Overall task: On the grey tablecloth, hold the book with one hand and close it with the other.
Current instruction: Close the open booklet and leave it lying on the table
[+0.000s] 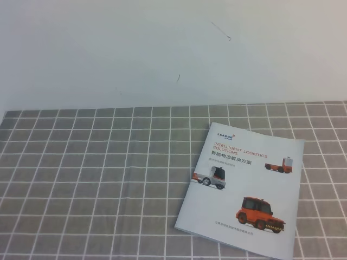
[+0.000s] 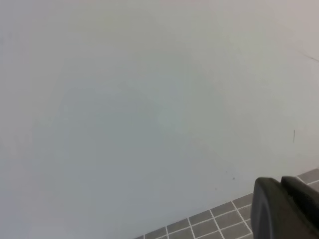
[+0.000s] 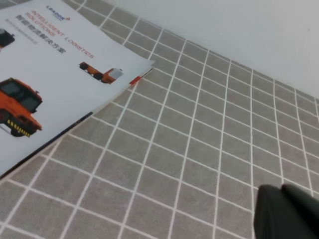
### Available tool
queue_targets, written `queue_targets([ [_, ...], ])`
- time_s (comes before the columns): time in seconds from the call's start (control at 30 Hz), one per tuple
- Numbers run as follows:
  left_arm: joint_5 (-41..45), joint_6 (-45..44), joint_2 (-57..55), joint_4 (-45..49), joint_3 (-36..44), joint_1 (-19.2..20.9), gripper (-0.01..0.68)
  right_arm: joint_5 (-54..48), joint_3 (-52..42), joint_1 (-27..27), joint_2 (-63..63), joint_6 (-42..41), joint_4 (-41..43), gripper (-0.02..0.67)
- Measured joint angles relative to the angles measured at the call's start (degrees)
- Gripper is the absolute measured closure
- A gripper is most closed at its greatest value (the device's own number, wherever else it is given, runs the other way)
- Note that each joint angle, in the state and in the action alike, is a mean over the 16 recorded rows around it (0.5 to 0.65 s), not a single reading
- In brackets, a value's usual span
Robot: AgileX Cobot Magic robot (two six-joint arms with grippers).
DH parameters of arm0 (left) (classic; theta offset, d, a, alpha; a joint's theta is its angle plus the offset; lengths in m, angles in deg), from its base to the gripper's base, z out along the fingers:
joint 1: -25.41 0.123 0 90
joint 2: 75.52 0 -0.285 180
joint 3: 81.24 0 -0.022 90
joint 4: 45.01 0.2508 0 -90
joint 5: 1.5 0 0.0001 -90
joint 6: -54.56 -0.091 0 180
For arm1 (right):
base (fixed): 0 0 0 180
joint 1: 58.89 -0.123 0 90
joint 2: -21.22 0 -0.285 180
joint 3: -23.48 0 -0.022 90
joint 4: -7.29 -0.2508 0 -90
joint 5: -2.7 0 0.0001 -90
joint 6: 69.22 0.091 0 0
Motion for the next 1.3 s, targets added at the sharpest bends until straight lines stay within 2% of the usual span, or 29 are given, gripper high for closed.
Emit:
queue_targets([
  [0.37,-0.49,1.20,0.00,-3.40,5.12,4.44,0.676,-0.55,-0.15,0.00,0.00,0.00,-0.07,0.651],
  [0.63,5.06,1.85,0.00,-9.55,9.02,7.55,0.676,-0.55,-0.15,0.00,0.00,0.00,-0.11,0.651],
  [0.93,13.82,0.98,0.00,-14.05,9.42,7.90,0.676,-0.55,-0.15,0.00,0.00,0.00,-0.13,0.651],
  [1.3,15.12,0.27,0.00,-15.17,9.39,7.90,0.676,-0.55,-0.15,0.00,0.00,0.00,-0.15,0.651],
])
